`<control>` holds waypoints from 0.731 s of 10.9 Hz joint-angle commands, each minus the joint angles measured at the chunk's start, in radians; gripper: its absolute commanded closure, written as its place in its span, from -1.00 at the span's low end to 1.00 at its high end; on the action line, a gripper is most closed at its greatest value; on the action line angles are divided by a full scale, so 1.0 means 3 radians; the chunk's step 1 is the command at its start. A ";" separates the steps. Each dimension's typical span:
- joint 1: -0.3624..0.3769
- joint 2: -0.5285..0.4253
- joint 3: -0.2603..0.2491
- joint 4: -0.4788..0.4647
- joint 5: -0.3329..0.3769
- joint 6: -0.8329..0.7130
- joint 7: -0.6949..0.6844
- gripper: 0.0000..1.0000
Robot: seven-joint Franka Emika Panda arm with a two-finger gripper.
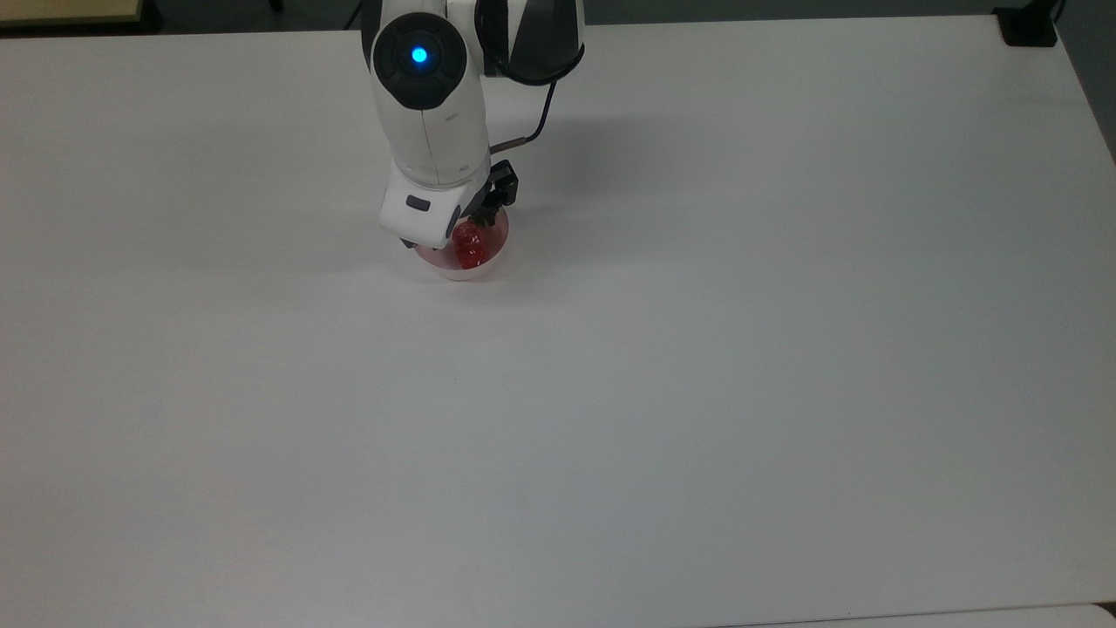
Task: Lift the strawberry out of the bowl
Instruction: 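Close the gripper on the red strawberry inside the bowl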
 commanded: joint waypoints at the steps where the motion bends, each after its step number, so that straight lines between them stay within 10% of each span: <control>1: -0.0036 0.0020 0.0044 -0.0074 -0.0077 0.0091 -0.0010 -0.39; 4: -0.0036 0.0045 0.0064 -0.0074 -0.0087 0.0091 -0.0009 -0.33; 8: -0.0036 0.0055 0.0080 -0.0074 -0.0087 0.0086 -0.0004 0.46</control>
